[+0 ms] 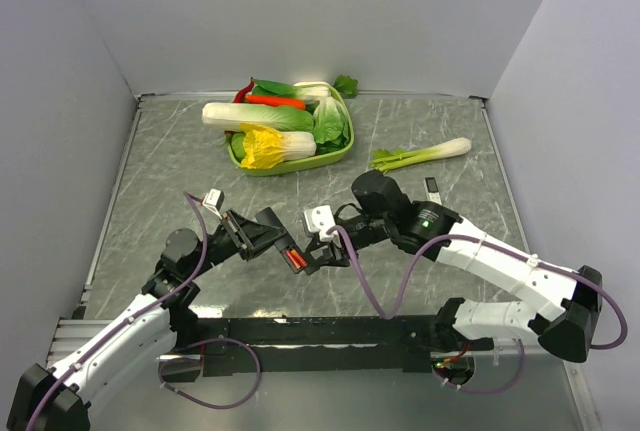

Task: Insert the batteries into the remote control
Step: Load the battery into the remote control.

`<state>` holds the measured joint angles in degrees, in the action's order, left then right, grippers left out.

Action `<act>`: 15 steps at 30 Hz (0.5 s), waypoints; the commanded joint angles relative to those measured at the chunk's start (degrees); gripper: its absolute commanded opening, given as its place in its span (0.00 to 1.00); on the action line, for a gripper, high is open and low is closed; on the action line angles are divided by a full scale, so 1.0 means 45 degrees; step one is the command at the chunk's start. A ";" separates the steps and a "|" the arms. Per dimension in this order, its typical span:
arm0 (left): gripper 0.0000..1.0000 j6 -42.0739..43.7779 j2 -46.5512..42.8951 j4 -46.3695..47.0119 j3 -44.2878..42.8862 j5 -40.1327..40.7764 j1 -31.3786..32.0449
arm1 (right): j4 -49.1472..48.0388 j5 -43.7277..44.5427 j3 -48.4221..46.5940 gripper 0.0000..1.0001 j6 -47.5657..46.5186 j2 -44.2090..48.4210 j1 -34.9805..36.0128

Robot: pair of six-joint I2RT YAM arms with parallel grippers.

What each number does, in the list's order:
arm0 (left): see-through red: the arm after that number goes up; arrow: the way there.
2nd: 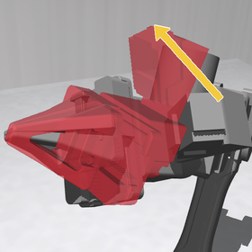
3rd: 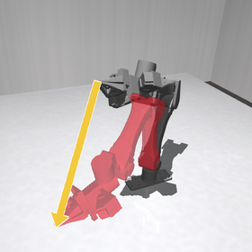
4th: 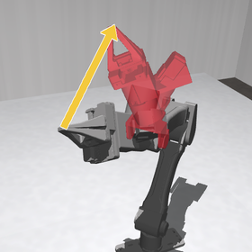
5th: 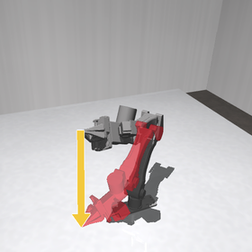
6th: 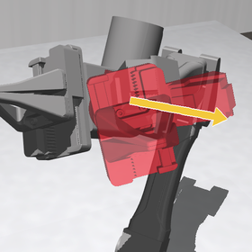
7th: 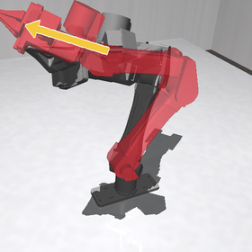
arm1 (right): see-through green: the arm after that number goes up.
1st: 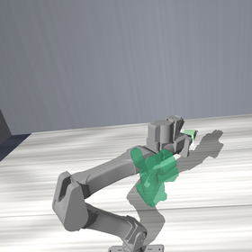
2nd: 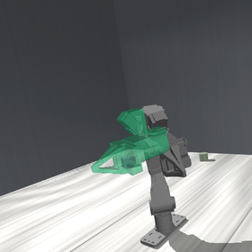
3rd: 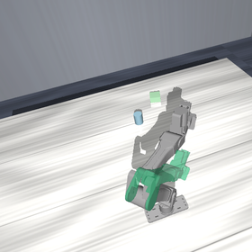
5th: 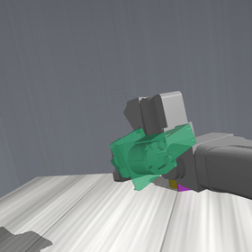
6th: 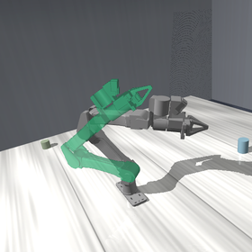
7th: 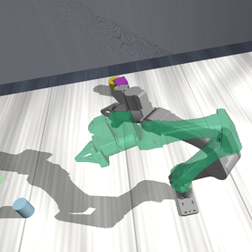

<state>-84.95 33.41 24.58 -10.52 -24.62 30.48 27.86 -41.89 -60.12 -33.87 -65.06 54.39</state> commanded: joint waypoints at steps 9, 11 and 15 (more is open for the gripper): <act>0.01 -0.0205 -0.0100 0.1042 -0.0494 -0.0251 0.0024 | -0.0409 -0.0477 -0.0644 0.42 -0.0365 -0.0484 0.0296; 0.01 -0.0205 -0.0158 0.1042 -0.0493 -0.0251 0.0004 | -0.0487 -0.0496 -0.0606 0.42 -0.0326 -0.0484 0.0354; 0.01 -0.0205 -0.0197 0.1003 -0.0513 -0.0212 0.0024 | -0.0604 -0.0574 -0.0586 0.41 -0.0208 -0.0582 0.0394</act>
<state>-85.21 33.26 25.58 -10.52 -24.67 30.48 27.53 -42.63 -60.12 -34.17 -67.09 55.59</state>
